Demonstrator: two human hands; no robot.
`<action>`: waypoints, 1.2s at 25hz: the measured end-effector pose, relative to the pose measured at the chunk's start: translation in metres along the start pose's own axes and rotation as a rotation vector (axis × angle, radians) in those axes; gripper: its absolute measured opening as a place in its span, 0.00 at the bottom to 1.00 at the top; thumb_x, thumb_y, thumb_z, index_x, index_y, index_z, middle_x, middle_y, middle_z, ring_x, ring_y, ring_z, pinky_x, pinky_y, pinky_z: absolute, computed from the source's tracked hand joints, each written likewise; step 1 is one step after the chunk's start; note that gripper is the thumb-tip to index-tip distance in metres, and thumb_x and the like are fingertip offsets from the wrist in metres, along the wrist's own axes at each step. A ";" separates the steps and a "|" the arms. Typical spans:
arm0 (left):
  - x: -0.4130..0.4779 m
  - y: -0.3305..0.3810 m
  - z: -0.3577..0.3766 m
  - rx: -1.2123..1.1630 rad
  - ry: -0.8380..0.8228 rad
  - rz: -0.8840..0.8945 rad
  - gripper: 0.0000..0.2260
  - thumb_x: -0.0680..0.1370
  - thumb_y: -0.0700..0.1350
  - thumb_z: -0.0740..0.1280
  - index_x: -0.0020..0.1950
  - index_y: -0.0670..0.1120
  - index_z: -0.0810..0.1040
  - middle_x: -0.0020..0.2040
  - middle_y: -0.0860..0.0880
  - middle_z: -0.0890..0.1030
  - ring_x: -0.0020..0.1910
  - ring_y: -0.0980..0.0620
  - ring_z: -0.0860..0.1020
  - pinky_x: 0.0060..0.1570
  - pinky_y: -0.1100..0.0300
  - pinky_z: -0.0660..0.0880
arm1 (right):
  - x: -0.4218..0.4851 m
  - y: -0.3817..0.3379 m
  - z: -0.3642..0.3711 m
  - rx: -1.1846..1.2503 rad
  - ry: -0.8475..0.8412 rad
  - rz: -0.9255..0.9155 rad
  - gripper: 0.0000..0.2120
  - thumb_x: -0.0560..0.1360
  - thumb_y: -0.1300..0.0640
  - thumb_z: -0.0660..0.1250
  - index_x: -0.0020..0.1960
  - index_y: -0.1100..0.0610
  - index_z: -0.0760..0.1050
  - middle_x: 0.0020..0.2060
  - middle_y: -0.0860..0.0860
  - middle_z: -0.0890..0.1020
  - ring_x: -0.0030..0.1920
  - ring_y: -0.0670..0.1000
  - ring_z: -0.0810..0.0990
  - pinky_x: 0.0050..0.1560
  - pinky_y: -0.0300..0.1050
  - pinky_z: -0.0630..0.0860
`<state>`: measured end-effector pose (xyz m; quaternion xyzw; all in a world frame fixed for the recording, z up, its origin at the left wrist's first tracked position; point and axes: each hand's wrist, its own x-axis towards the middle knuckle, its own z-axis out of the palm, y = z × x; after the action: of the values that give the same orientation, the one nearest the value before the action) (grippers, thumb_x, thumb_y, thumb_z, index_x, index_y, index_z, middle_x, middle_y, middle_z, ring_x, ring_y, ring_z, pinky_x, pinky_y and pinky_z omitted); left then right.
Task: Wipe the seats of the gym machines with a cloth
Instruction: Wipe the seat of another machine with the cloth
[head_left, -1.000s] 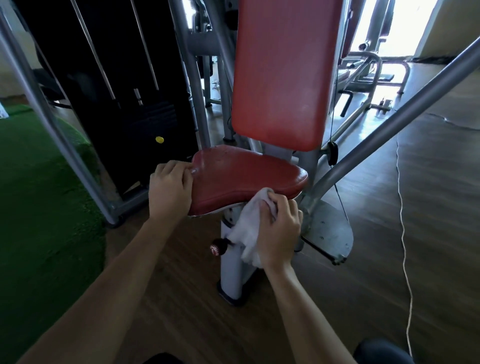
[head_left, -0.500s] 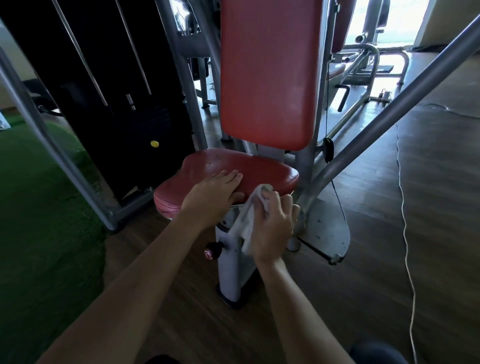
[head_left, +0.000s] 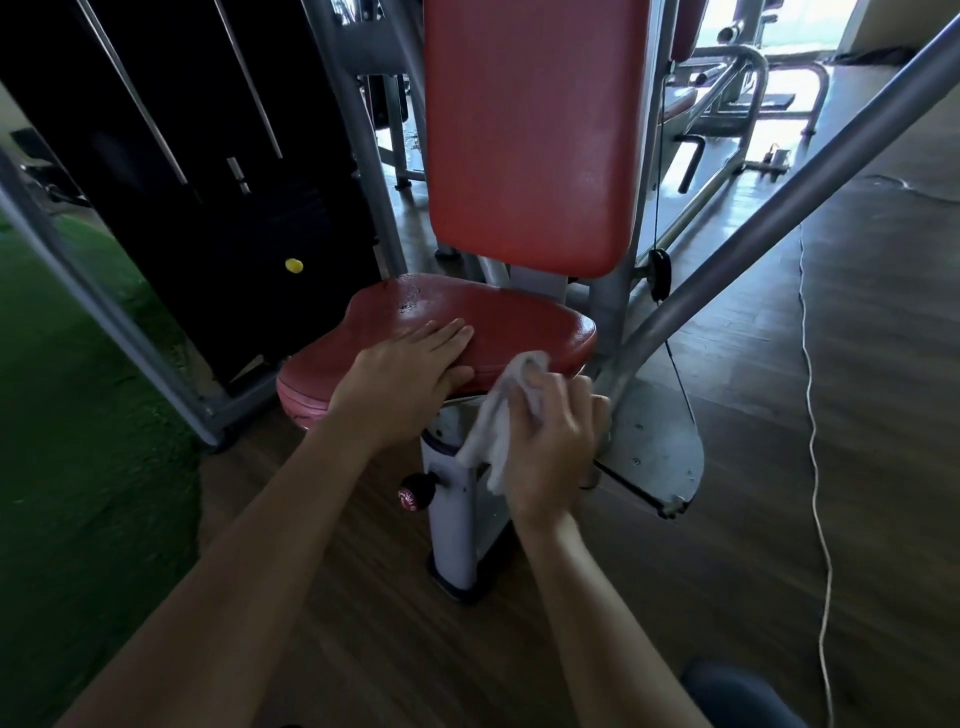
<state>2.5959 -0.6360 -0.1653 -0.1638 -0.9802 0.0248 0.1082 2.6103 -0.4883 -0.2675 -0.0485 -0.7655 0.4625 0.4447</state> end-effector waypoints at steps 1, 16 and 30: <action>0.001 -0.001 -0.001 -0.012 -0.010 -0.001 0.24 0.85 0.58 0.51 0.81 0.55 0.56 0.81 0.58 0.57 0.80 0.56 0.55 0.73 0.54 0.61 | -0.005 -0.005 0.005 -0.004 -0.014 -0.035 0.08 0.75 0.55 0.75 0.52 0.52 0.80 0.45 0.50 0.78 0.47 0.53 0.73 0.46 0.49 0.75; -0.003 -0.008 -0.004 -0.124 -0.013 -0.014 0.23 0.85 0.56 0.55 0.80 0.57 0.60 0.79 0.60 0.59 0.79 0.57 0.57 0.72 0.51 0.64 | -0.001 0.007 0.004 0.014 -0.034 -0.029 0.08 0.75 0.57 0.75 0.49 0.60 0.80 0.43 0.51 0.78 0.46 0.52 0.72 0.45 0.40 0.70; 0.004 0.000 -0.003 -0.221 -0.006 -0.124 0.21 0.84 0.56 0.56 0.78 0.61 0.63 0.77 0.65 0.61 0.78 0.59 0.60 0.72 0.52 0.63 | -0.020 -0.012 -0.004 0.242 -0.020 0.369 0.23 0.83 0.44 0.58 0.76 0.46 0.66 0.71 0.45 0.74 0.65 0.37 0.70 0.64 0.42 0.72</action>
<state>2.5931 -0.6347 -0.1617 -0.1138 -0.9855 -0.0896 0.0879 2.6292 -0.5023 -0.2708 -0.1296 -0.6870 0.6250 0.3473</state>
